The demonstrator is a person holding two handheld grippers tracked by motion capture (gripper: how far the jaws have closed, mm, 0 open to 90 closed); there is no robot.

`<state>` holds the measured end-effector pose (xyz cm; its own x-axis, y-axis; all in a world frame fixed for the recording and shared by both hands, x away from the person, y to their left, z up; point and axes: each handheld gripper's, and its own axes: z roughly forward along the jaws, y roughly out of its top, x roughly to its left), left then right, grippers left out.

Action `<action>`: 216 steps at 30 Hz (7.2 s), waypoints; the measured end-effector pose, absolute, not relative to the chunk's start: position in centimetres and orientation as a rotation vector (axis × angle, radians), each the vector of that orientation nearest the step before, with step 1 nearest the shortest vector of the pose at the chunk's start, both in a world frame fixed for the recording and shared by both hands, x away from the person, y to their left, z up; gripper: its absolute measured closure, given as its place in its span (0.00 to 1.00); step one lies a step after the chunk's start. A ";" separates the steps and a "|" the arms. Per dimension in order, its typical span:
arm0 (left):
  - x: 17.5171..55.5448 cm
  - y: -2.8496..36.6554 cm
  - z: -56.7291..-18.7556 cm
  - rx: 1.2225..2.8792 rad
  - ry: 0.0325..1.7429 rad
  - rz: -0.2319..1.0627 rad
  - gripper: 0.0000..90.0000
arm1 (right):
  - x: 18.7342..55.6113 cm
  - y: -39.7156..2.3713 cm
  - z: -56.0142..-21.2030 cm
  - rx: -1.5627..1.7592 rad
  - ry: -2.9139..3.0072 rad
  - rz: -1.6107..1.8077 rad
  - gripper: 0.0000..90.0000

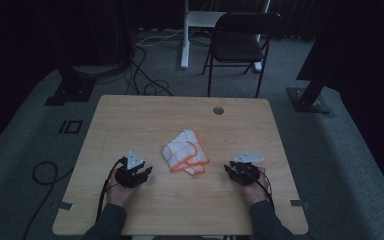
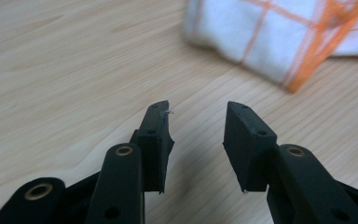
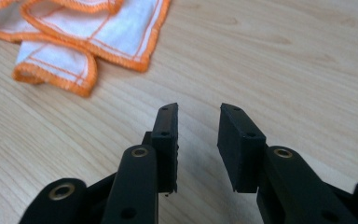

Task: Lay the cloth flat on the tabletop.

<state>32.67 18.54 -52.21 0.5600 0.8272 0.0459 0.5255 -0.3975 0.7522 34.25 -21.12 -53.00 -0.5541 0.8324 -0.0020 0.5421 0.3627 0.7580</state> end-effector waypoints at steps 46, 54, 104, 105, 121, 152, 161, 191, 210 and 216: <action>33.4 5.7 -52.6 2.187 0.767 0.387 0.64 | 38.8 -13.5 -53.2 1.068 2.320 1.034 0.82; 34.0 5.1 -53.9 2.236 0.785 0.440 0.79 | 39.2 -13.0 -53.9 1.079 2.345 0.968 0.85; 34.4 18.2 -52.3 2.077 1.148 0.595 0.85 | 37.7 -18.0 -52.2 1.123 2.242 0.871 0.81; 34.3 18.3 -52.2 2.065 1.149 0.594 0.85 | 37.6 -17.7 -52.1 1.118 2.249 0.886 0.80; 33.4 16.6 -51.5 2.063 1.049 0.502 0.74 | 36.2 -12.8 -50.8 0.999 2.332 1.063 0.67; 33.8 17.3 -53.6 2.150 1.159 0.500 0.97 | 34.7 -13.8 -51.5 0.980 2.399 1.003 0.95; 32.8 18.0 -53.5 2.150 1.166 0.488 0.97 | 33.7 -17.5 -51.5 1.043 2.383 0.978 0.95; 35.5 15.3 -50.0 2.080 1.043 0.482 0.84 | 31.9 -18.3 -50.6 1.009 2.355 1.050 0.74; 41.6 10.5 -50.9 2.131 0.993 0.402 0.88 | 32.0 -17.8 -51.9 1.043 2.337 1.033 0.74; 43.1 9.1 -51.8 2.147 1.004 0.397 0.88 | 32.0 -17.7 -52.3 1.054 2.344 1.021 0.77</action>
<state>43.11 9.07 -51.78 0.6491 0.7603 -0.0240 0.5378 -0.4363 0.7213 32.02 -17.72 -52.29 -0.6497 0.7592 -0.0394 0.4884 0.4566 0.7437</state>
